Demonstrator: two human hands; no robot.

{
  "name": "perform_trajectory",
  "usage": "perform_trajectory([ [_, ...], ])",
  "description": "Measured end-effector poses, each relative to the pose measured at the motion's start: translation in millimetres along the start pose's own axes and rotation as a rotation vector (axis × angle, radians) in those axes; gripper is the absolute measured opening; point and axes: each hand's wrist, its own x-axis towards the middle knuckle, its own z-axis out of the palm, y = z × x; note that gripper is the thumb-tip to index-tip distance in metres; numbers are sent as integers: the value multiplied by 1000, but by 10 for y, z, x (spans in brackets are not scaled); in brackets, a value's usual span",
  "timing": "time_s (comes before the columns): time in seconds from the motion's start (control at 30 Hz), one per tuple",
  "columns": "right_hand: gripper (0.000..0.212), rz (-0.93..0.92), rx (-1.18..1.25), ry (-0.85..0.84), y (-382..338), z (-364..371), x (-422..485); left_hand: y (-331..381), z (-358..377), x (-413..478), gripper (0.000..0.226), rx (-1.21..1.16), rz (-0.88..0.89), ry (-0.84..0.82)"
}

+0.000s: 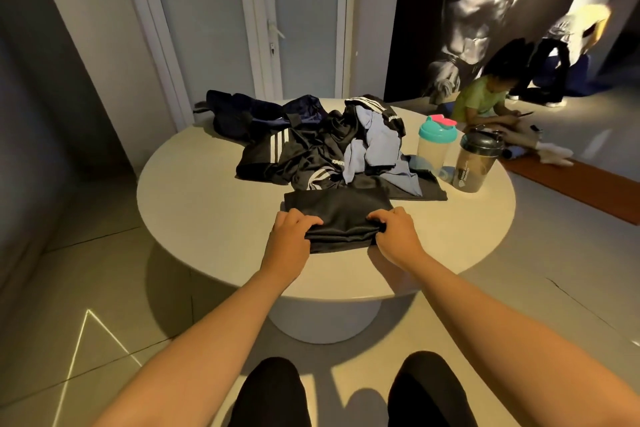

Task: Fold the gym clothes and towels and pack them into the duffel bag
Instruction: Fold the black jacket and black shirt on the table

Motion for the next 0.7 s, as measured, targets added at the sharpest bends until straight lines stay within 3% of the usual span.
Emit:
perform_trajectory([
  [0.1,35,30,-37,53,-34,-3,-105,87,20,-78,39,108,32,-7],
  [0.27,32,6,-65,135,-57,52,-192,156,62,-112,36,192,102,-79],
  [0.47,24,-3,-47,75,-54,43,-247,145,39,-117,45,196,-19,34],
  [0.57,23,-27,42,168,-128,67,-260,165,16,-149,31,204,-2,108],
  [0.7,33,67,-114,111,-79,100,-258,170,53,-175,20,237,127,-22],
])
